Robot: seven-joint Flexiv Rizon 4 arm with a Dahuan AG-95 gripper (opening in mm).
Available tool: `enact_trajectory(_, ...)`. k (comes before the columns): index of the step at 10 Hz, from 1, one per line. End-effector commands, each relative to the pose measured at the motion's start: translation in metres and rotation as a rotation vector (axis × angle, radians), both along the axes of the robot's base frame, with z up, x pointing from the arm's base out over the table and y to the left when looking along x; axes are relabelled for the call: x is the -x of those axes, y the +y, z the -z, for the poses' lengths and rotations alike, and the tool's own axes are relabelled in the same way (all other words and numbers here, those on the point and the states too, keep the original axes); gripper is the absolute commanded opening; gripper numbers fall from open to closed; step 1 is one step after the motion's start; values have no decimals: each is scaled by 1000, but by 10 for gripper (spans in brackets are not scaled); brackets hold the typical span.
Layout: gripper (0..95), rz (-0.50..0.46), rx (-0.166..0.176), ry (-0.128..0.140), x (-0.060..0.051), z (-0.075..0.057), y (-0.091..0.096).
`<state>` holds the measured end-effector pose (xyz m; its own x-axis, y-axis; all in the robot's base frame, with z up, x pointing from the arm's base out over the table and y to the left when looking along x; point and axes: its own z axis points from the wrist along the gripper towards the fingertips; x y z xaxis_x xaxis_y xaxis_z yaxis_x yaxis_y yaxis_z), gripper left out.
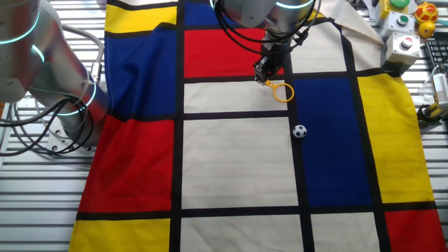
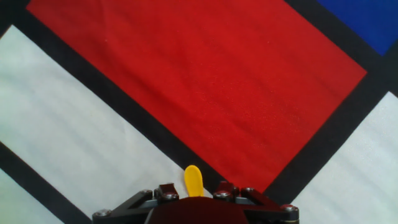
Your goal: Attach the bubble ring to the ball
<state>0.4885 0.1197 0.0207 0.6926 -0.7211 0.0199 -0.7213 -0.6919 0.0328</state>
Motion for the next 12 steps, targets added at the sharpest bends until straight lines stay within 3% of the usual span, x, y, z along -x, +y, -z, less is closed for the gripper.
enact_trajectory(1, 380, 0, -1, -2, -1, 0, 0)
enact_trajectory(4, 380, -12, -4, -4, 0, 9, 1)
enact_trajectory(11, 380, -12, -8, -13, 0, 15, 2)
enact_trajectory(12, 190, -7, -10, -13, 0, 15, 2)
